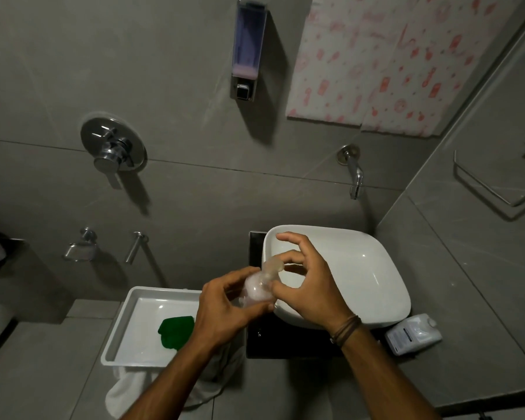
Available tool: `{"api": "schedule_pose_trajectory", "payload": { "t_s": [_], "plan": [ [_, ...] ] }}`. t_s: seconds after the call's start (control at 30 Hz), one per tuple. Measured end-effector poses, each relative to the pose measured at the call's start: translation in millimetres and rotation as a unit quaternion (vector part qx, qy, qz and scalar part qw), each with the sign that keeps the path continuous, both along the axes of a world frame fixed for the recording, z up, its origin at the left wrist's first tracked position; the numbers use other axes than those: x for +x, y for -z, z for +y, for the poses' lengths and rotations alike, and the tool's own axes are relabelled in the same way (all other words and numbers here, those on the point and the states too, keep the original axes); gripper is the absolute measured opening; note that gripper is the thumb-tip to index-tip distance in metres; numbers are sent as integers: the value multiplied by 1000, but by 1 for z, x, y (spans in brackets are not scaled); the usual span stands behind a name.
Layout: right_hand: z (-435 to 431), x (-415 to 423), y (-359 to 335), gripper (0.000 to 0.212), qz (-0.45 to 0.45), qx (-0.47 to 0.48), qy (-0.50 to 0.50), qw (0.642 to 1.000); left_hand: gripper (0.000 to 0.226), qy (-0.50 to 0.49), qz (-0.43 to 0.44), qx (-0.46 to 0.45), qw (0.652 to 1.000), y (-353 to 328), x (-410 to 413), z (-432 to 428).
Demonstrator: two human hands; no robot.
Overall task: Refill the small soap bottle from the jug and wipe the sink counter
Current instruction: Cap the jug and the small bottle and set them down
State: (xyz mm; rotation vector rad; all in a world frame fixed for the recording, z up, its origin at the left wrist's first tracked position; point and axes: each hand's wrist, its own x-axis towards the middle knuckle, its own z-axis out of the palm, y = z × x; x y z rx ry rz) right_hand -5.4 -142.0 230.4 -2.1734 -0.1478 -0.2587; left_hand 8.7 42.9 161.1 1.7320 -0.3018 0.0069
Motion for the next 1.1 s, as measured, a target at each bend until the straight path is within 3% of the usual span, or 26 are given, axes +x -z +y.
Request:
{"api": "schedule_pose_trajectory", "payload": {
  "t_s": [0.07,0.17,0.3,0.43,0.57,0.7,0.87,0.97,1.1],
  "plan": [
    [-1,0,-3,78,-9,-30,20,999,65,6,-3,4,1000,0,0,-1],
    [-5,1,-6,92,19,-39,-15,999,64,9,-2,5,1000,0,0,-3],
    [-8,2,-6,77,2,-45,2,999,65,7,-2,7,1000,0,1,-6],
    [-12,3,-7,90,26,-44,-21,998,65,7,1,5,1000,2,2,-8],
    [-12,3,-8,77,6,-44,7,999,66,13,4,2,1000,1,3,-10],
    [-15,3,-8,90,28,-38,-31,998,66,18,1,5,1000,3,4,-10],
    [-12,1,-10,79,0,-72,22,997,65,23,1,8,1000,2,4,-13],
    [-13,0,-10,88,16,-45,-9,999,65,28,-1,6,1000,2,5,-13],
    [-20,2,-11,74,18,-39,-20,999,67,24,-4,4,1000,1,4,-14]
  ]
}}
